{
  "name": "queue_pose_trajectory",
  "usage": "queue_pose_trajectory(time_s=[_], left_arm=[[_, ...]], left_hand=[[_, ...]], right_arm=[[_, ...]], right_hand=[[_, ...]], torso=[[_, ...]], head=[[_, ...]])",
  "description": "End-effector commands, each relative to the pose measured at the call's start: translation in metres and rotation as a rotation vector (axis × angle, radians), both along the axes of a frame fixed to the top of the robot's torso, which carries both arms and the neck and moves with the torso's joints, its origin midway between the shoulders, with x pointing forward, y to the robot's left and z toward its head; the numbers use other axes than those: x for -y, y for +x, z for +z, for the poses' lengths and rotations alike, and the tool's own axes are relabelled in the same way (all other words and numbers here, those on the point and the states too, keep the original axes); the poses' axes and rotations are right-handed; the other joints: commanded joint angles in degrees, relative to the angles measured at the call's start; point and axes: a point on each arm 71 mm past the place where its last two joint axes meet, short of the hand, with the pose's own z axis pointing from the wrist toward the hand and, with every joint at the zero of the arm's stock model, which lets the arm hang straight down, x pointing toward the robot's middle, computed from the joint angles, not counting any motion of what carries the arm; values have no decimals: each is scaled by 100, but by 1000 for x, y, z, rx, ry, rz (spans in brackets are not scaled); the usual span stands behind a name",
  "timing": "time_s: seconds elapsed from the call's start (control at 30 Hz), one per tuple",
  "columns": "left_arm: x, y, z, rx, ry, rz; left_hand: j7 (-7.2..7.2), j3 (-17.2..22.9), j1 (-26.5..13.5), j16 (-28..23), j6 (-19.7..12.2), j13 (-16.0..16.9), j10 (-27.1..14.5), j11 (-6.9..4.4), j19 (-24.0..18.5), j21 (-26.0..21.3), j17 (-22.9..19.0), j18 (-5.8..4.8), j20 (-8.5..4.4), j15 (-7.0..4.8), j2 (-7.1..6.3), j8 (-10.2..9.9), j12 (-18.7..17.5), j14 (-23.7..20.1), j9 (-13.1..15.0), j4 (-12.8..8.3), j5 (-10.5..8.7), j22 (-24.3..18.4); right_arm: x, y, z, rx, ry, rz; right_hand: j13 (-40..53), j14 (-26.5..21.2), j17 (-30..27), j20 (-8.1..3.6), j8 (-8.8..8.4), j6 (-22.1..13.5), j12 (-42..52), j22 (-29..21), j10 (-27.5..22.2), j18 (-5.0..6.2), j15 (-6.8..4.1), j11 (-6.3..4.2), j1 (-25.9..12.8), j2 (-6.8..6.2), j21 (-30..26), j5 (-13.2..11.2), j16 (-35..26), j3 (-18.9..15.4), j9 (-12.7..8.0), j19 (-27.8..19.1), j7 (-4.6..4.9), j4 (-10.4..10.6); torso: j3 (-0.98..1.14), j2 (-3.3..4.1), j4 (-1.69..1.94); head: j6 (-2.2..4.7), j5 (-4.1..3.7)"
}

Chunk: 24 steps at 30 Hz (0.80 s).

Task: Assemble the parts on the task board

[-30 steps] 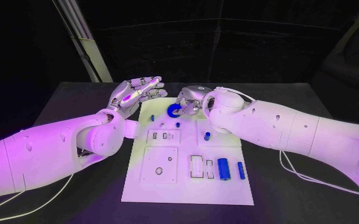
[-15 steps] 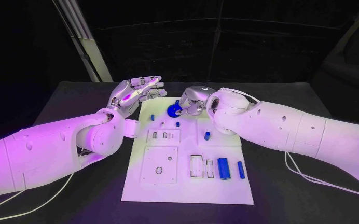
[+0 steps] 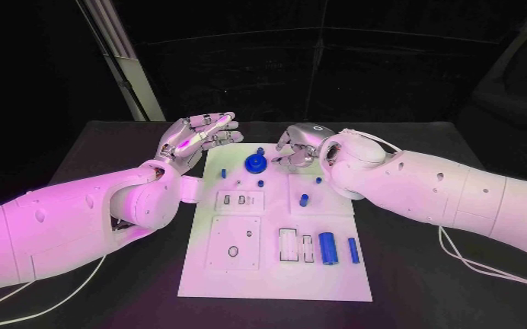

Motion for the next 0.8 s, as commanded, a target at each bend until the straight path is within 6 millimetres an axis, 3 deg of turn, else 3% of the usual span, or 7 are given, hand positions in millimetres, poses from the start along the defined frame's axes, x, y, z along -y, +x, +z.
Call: queue_pose_trajectory(time_s=[0.03,0.17,0.27,0.4,0.63,0.7,0.8], left_arm=[[0,0,2,8,-6,-6],[-2,0,2,8,-5,-3],[-3,0,2,8,-4,0],[-5,0,2,8,-2,4],[-5,1,1,9,-2,4],[-4,1,1,9,-2,4],[-4,2,1,9,-2,2]], left_hand=[[239,-1,-55,-22,8,-9,1,25,36,-24,-10,24,2,0,-15,-24,-42,20,-7,-32,23,-11],[239,2,-54,-26,7,-9,-1,26,37,-27,-12,24,3,1,-16,-27,-46,18,-7,-37,23,-13],[239,2,-54,-26,7,-9,-1,26,37,-27,-12,24,3,1,-16,-27,-46,18,-7,-37,23,-13],[239,3,-54,-26,7,-9,-1,26,37,-28,-12,24,3,1,-16,-28,-46,19,-7,-39,23,-14],[238,3,-54,-27,8,-8,0,26,38,-28,-12,24,3,0,-17,-28,-46,20,-7,-40,23,-15],[238,3,-54,-27,8,-8,0,26,38,-28,-12,24,3,0,-17,-28,-46,20,-7,-40,23,-15],[238,3,-54,-27,8,-8,0,26,38,-28,-12,24,3,0,-17,-28,-46,20,-7,-40,23,-15]], right_arm=[[13,-4,9,40,137,36],[44,-9,11,-45,282,72],[69,-11,12,-95,384,61],[100,-14,15,-112,456,28],[136,-15,16,-84,428,-39],[142,-14,15,-77,399,-57],[148,-11,12,-74,347,-79]], right_hand=[[313,473,959,-20,-8,75,-205,-255,-97,-33,19,-10,237,-25,-104,33,-47,17,-8,-133,-2,-152],[-794,274,195,-36,54,236,-1577,-1202,-902,135,-12,-44,794,-228,-609,-35,-402,-15,6,-686,-25,-503],[-2569,-66,-842,-51,61,292,-3818,-2531,-2152,349,-21,-65,1165,-274,-1393,-33,-1003,53,-3,-1526,-28,-654],[-3657,-213,-1371,-37,38,327,-4852,-2892,-2129,393,-5,-11,1435,-327,-1718,-131,-1403,112,-17,-1714,0,-677],[-4173,-76,-1249,-45,-9,252,-5011,-2752,-1593,366,-26,-53,1468,-484,-1663,-105,-1363,-13,-24,-1496,-25,-653],[-3754,152,-570,-77,7,226,-4405,-2111,-1281,259,-54,-91,1406,-528,-1289,-40,-954,-112,-17,-1072,-47,-650],[-1747,428,558,-110,42,223,-2146,-978,-636,64,-73,-99,1324,-529,-626,170,-315,-247,-10,-386,-65,-656]], torso=[[-4,-12,-10],[-2,-23,-37],[6,-33,-73],[20,-41,-122],[46,-45,-160],[50,-40,-163],[49,-34,-158]], head=[[25,-14],[62,-47],[84,-66],[110,-94],[142,-148],[149,-166],[147,-180]])
